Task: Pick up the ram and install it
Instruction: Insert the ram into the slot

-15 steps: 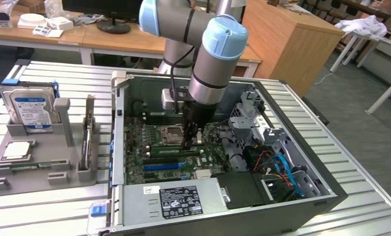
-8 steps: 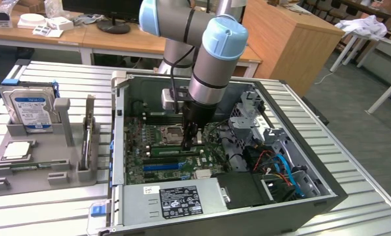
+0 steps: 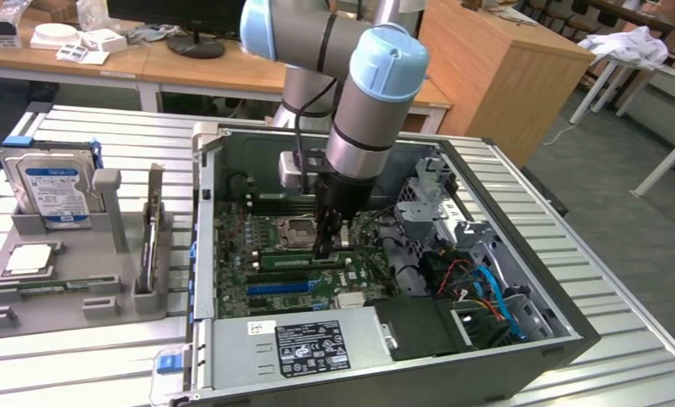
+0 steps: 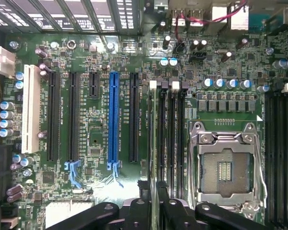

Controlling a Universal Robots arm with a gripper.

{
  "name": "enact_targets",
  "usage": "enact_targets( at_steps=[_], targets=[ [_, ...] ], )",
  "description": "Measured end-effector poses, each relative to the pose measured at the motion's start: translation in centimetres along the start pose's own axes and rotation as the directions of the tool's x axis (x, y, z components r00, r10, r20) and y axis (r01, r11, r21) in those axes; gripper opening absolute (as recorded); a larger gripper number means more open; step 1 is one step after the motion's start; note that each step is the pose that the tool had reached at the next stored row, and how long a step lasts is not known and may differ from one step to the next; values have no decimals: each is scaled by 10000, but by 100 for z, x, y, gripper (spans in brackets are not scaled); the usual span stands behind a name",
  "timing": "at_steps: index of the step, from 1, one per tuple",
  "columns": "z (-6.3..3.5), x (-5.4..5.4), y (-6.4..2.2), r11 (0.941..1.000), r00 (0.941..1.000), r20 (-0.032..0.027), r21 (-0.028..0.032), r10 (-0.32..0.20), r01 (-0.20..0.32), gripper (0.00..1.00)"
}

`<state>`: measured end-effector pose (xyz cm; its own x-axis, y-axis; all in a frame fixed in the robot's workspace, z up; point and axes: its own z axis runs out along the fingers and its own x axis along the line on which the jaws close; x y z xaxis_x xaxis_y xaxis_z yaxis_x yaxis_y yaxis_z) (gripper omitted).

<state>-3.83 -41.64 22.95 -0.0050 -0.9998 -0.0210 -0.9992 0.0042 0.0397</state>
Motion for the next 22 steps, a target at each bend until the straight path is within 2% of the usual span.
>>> enact_targets(
  at_steps=[12,22],
  targets=[
    [-364,-8,15,10000,10000,-1,0,0,0,19],
    [-600,-13,24,10000,10000,-1,0,0,0,19]
  ],
)
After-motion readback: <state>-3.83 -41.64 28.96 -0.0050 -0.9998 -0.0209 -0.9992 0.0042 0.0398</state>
